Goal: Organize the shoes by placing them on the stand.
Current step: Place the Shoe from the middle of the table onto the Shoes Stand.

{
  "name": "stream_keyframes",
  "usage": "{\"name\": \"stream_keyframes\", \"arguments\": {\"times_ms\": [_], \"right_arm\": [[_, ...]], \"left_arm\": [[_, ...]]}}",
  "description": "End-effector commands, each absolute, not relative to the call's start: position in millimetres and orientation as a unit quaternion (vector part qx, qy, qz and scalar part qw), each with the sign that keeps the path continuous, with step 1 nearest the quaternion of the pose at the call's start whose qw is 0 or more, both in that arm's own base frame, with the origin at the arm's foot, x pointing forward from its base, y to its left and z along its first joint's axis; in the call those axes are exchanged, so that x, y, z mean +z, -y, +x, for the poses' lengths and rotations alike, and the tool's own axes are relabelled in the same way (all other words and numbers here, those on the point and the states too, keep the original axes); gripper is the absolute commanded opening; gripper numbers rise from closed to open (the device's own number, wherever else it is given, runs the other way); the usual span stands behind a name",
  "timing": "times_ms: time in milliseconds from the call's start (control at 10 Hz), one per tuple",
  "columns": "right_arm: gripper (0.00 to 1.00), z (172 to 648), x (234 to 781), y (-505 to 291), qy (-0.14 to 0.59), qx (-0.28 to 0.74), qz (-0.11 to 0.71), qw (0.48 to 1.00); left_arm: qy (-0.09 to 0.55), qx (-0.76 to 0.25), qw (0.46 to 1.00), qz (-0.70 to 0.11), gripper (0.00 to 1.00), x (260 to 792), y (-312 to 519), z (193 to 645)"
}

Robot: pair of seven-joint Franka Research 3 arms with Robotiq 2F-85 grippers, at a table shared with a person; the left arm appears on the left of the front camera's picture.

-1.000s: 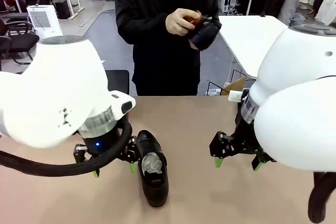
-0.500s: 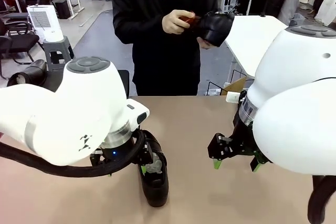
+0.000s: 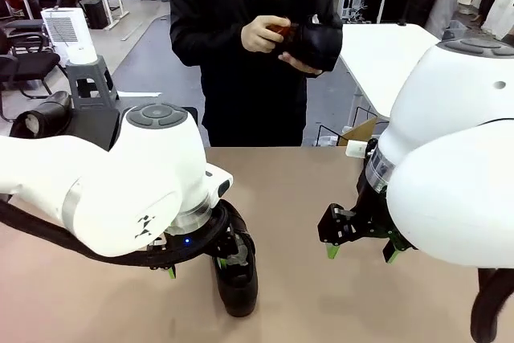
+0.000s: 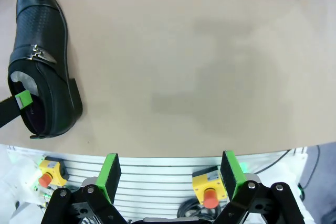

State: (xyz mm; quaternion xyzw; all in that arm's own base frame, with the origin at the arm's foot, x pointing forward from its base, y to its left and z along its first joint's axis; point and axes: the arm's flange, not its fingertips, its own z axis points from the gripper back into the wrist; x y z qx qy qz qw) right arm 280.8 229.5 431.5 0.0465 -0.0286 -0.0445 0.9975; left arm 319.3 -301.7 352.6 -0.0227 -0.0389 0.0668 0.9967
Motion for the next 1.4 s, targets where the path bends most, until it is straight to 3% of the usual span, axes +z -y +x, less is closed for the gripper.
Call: {"name": "stream_keyframes", "arguments": {"times_ms": [0, 100, 200, 800, 1300], "right_arm": [[1.0, 282, 434, -227, 0.029, -0.037, 0.055, 0.997], [1.0, 282, 434, -227, 0.029, -0.037, 0.055, 0.997], [1.0, 282, 434, -227, 0.029, -0.037, 0.055, 0.997], [1.0, 282, 434, -227, 0.029, -0.037, 0.055, 0.997], [1.0, 282, 434, -227, 0.029, -0.037, 0.055, 0.997]], "left_arm": [[0.039, 0.085, 0.996, -0.011, 1.0, 344, 318, 325], [0.027, 0.083, 0.996, -0.012, 1.0, 340, 320, 325], [0.021, 0.075, 0.997, -0.013, 0.89, 339, 321, 325], [0.018, 0.061, 0.998, -0.017, 0.0, 340, 326, 321], [0.003, 0.056, 0.998, -0.021, 0.0, 343, 324, 323]]}}
